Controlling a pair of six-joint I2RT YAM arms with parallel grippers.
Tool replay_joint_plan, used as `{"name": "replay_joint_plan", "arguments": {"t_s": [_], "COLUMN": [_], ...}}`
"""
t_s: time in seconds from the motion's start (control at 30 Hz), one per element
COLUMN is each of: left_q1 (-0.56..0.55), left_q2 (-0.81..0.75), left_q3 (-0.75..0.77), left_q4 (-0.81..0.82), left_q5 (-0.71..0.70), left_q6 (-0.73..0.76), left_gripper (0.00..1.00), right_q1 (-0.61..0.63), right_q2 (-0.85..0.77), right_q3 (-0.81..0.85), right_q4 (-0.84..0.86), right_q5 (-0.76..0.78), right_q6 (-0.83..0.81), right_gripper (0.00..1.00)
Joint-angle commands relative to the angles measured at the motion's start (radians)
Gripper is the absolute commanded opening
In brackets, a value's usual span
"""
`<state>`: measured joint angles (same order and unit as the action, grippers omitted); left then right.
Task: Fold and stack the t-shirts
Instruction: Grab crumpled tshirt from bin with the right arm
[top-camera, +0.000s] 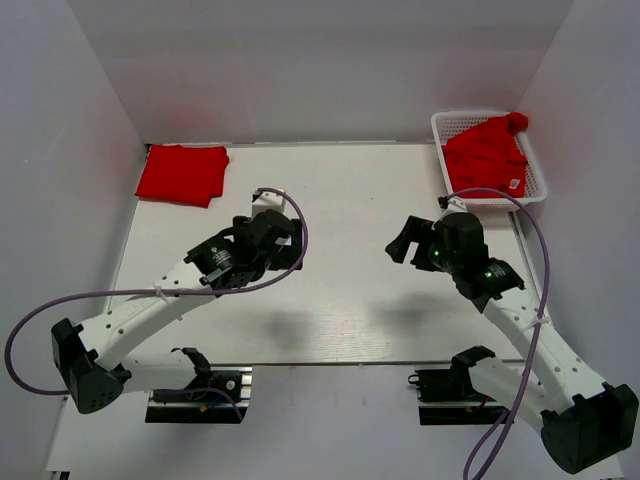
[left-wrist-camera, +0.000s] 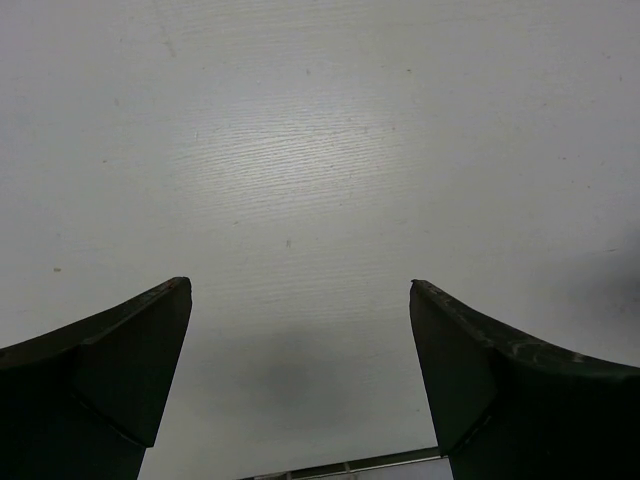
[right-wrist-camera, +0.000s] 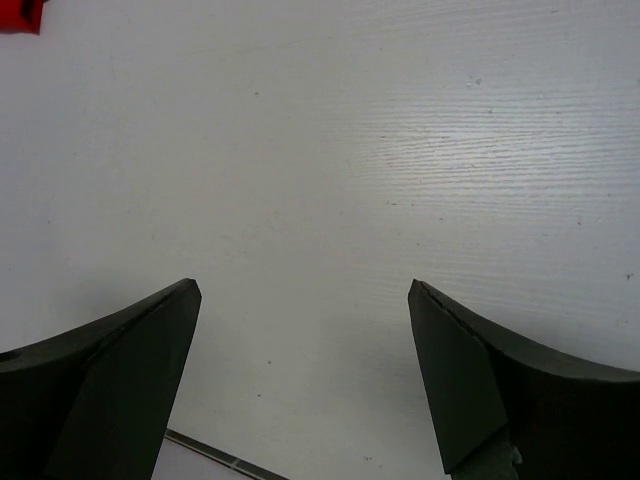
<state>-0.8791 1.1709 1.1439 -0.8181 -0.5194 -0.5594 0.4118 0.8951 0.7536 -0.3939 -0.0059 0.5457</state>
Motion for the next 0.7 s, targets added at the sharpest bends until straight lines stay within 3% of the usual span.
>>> {"name": "replay_joint_plan", "arguments": {"t_s": [0.0, 0.3, 0.37, 0.47, 0.63, 0.67], "left_q1": [0.005, 0.014, 0.014, 0.032, 0.081, 0.098], "left_q2": [0.004, 0.027, 0.055, 0.145, 0.323, 0.337], "left_q3": [0.053, 0.053, 0.066, 0.118, 0.272, 0.284], "left_q4": [-0.027, -0.029, -0.029, -0.044, -0.096, -0.081], "left_q5": [0.015, 0.09, 0.104, 0.104, 0.067, 0.076], "left_q6": [-0.039, -0.089, -0.089, -0.08, -0.048, -0.028], "left_gripper": [1.0, 1.0, 1.0, 1.0, 1.0, 1.0], "right_q1": [-0.004, -0.004, -0.007, -0.022, -0.085, -0.12], "right_q2": [0.01, 0.071, 0.143, 0.27, 0.461, 0.538], "right_q3": [0.0, -0.019, 0.018, 0.142, 0.308, 0.404], "right_q4": [0.065, 0.119, 0.104, 0.053, 0.037, 0.035], "right_q5": [-0.038, 0.001, 0.122, 0.231, 0.208, 0.202], "right_q6": [-0.03, -0.02, -0.007, 0.008, -0.021, -0.032], "right_gripper": [0.9, 0.9, 0.9, 0.9, 0.9, 0.9]}}
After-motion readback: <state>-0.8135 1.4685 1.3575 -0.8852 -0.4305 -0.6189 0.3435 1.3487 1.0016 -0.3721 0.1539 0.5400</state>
